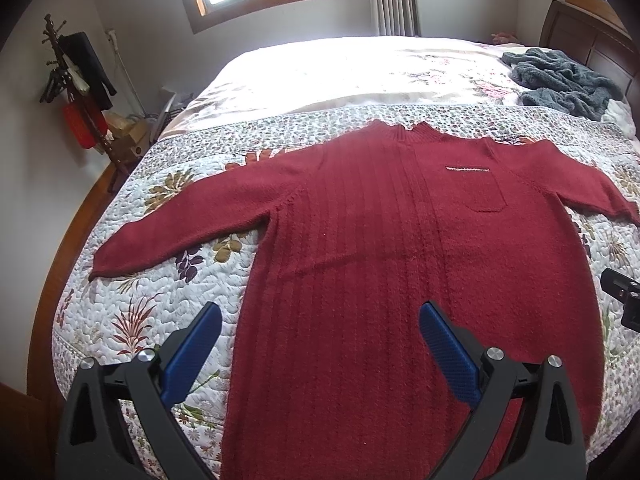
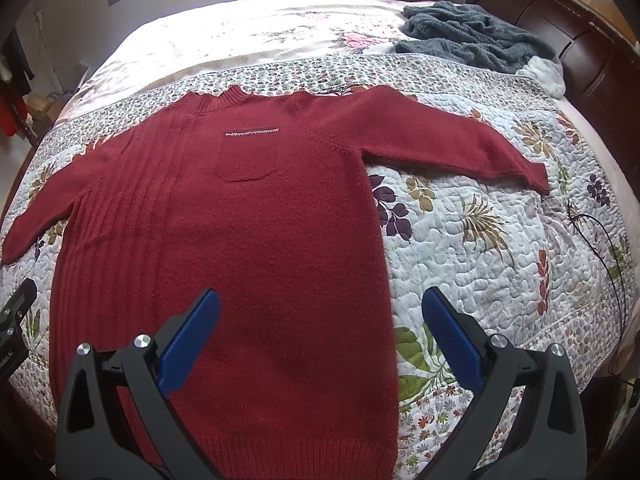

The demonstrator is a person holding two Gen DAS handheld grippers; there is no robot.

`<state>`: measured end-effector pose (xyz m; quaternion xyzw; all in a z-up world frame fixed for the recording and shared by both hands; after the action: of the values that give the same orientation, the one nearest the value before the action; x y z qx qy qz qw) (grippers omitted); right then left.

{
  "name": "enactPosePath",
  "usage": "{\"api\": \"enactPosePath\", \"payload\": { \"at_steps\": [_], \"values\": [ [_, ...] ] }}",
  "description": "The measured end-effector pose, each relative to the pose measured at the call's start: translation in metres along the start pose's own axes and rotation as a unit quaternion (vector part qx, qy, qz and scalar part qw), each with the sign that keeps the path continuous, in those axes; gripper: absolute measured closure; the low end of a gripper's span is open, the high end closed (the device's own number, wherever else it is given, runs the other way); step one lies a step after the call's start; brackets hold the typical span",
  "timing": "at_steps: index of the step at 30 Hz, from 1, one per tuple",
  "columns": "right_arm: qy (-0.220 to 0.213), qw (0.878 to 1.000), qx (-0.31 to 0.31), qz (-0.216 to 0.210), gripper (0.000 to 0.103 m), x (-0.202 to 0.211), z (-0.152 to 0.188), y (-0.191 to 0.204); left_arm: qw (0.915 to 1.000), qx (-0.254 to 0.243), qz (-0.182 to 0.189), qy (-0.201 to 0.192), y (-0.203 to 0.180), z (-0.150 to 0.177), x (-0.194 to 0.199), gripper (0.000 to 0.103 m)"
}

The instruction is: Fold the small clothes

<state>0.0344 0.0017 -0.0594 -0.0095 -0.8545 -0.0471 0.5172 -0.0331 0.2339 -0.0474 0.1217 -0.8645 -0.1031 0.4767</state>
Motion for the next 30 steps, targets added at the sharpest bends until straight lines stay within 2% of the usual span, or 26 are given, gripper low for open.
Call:
{"api": "enactPosePath", "payload": {
  "at_steps": [13, 25, 30],
  "values": [
    [-0.002, 1.0, 0.001, -0.002, 0.003, 0.002, -0.004, 0.002, 0.9998, 0.01, 0.004, 0.016, 0.004, 0.002, -0.001, 0.004],
    [-0.003, 1.0, 0.001, -0.004, 0.003, 0.002, -0.005, 0.004, 0.9999, 0.012, -0.011, -0.006, 0.008, 0.001, 0.001, 0.004],
    [-0.008, 1.0, 0.001, -0.018, 0.003, -0.003, -0.008, -0.001, 0.9988, 0.034, 0.018, 0.029, 0.007, 0.006, -0.015, 0.004]
  ]
}}
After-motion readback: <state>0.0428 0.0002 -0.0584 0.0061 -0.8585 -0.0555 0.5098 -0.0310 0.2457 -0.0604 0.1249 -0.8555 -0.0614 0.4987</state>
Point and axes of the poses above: each gripper's, at about its wrist camera, not at the fingertips, and x roughly against the way its jaws point, y to its left, z to its underside, the point moved 5 cm from there along -x, roughly the way its jaws point, and after that the axes turned 15 degrees about -x, right-handed, at the moved point
